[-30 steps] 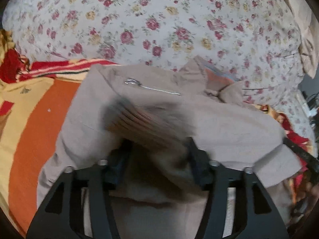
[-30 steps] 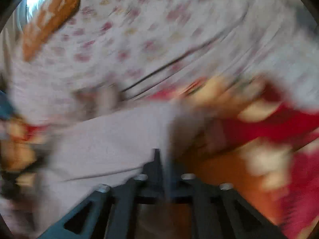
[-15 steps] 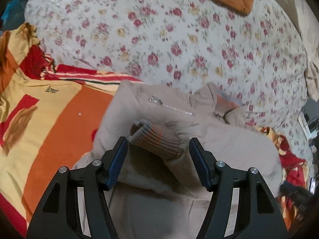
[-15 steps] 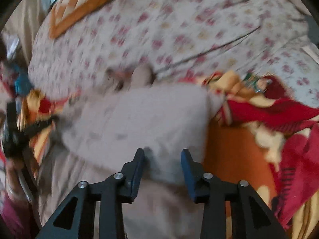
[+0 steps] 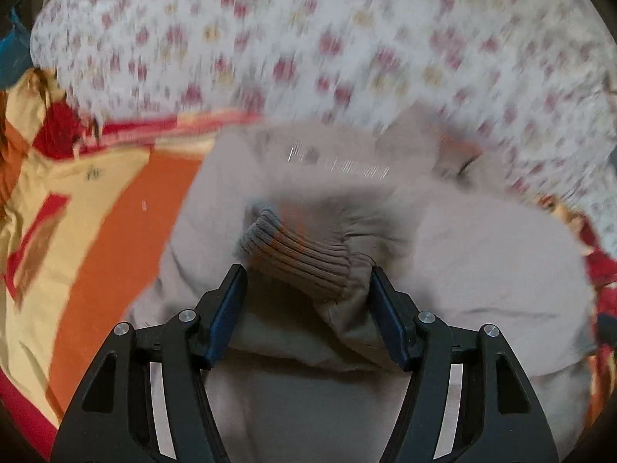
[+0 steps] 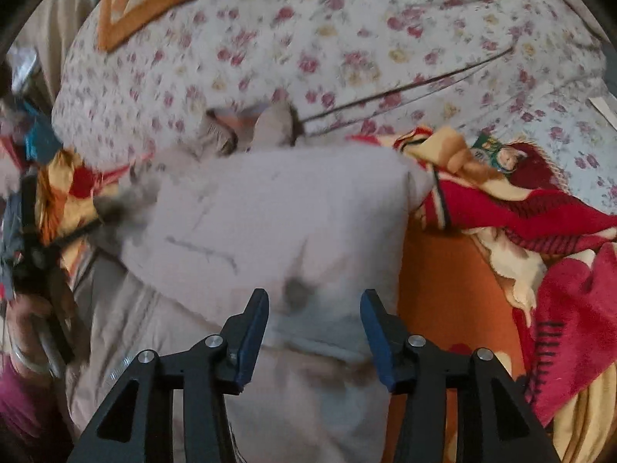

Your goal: Fold large clothes

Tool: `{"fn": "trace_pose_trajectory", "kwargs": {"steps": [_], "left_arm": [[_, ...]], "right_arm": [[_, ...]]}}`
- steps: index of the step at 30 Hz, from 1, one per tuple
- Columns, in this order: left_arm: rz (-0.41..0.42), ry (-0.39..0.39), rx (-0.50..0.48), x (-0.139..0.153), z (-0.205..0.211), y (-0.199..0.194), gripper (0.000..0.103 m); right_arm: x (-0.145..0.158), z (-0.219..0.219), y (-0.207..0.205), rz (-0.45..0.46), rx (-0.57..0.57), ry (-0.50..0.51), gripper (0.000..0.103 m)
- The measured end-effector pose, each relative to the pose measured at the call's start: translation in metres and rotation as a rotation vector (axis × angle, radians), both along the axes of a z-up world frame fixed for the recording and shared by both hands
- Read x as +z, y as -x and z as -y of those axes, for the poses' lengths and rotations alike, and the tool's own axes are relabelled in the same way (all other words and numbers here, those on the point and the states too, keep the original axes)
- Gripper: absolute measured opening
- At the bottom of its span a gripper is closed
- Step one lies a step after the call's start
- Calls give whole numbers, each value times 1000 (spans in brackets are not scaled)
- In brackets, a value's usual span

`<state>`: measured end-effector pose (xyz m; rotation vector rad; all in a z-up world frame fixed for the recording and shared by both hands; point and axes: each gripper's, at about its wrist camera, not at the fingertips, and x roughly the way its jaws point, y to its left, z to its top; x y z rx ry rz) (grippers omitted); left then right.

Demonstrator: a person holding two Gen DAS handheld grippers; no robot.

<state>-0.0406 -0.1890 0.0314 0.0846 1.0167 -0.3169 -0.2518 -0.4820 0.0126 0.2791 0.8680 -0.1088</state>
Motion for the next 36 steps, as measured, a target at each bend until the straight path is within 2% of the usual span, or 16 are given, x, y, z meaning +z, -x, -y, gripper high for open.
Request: {"fn": "trace_pose_trajectory", "kwargs": {"steps": [1, 3, 5, 7, 9, 12, 16, 18, 22, 26, 28, 33, 36], "left_arm": [[-19, 3, 5, -9, -1, -2, 64], [10, -1, 1, -12, 0, 0, 64], [15, -14, -10, -11, 3, 1, 64], [13, 1, -7, -8, 0, 2, 64], [4, 24, 0, -3, -3, 3, 64], [13, 52, 0, 12, -13, 11, 64], [43, 50, -7, 31, -27, 28, 64], [46, 56, -8, 39, -37, 40, 64], [50, 44, -15, 51, -55, 65, 64], [42, 54, 1, 55, -78, 93, 64], [36, 53, 10, 54, -90, 106, 64], [56, 26, 16, 49, -107, 130, 64], [51, 35, 19, 44, -112, 136, 64]], "right_arm": [[-1, 3, -1, 4, -21, -6, 47], [-10, 4, -10, -25, -39, -3, 47], [-30, 9, -28, -124, -70, 43, 47], [-44, 17, -34, -173, -88, 5, 48], [-39, 19, -33, -152, -102, -19, 47], [-26, 15, -22, -102, -105, 5, 48], [-11, 16, -5, -59, -129, 34, 49], [-8, 23, 1, -45, -150, 10, 49], [-11, 23, 4, -49, -152, -30, 51], [-32, 15, -3, -131, -156, 72, 51], [-35, 14, -2, -140, -172, 46, 51], [-17, -7, 18, -67, -133, 14, 51], [-18, -17, 37, -49, -124, -69, 60]]}}
